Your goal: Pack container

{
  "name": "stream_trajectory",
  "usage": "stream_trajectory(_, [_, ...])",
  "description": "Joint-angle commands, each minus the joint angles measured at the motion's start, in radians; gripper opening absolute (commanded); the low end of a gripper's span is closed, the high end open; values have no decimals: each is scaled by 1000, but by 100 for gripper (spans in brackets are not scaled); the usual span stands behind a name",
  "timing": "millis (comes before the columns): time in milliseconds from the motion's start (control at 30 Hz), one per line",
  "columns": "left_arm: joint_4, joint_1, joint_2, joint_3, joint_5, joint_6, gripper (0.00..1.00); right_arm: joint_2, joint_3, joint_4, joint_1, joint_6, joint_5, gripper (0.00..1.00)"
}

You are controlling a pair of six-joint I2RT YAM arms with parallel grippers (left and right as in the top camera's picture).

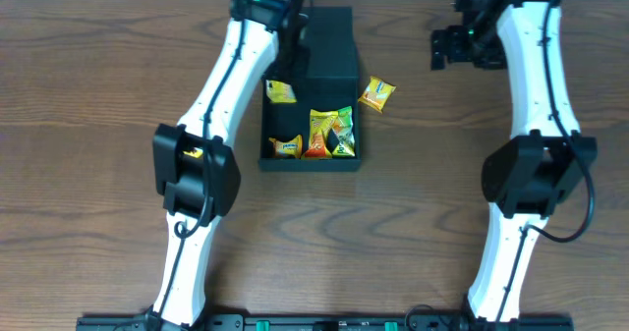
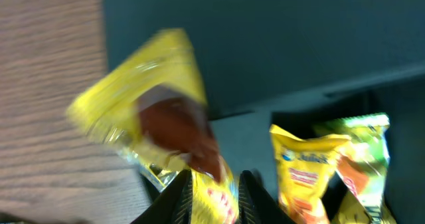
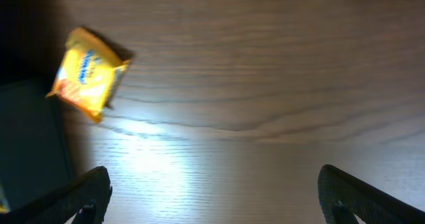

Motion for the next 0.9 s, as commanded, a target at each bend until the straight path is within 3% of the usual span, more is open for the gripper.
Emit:
stream_trajectory(0, [-2, -32, 3, 26, 3, 55, 26, -32, 17, -4, -23, 14, -4, 99])
stream_trajectory(333, [-8, -79, 3, 26, -32, 22, 28, -32, 17, -11, -29, 13, -4, 99])
stream_trajectory(733, [-198, -72, 3, 26, -60, -47, 37, -32, 17, -26, -29, -5, -4, 99])
stream_trajectory(833, [-192, -72, 3, 26, -73, -114, 64, -32, 17, -26, -29, -5, -4, 99])
stream_trajectory(867, [-194, -69, 3, 26, -78, -198, 64, -32, 17, -26, -29, -5, -4, 99])
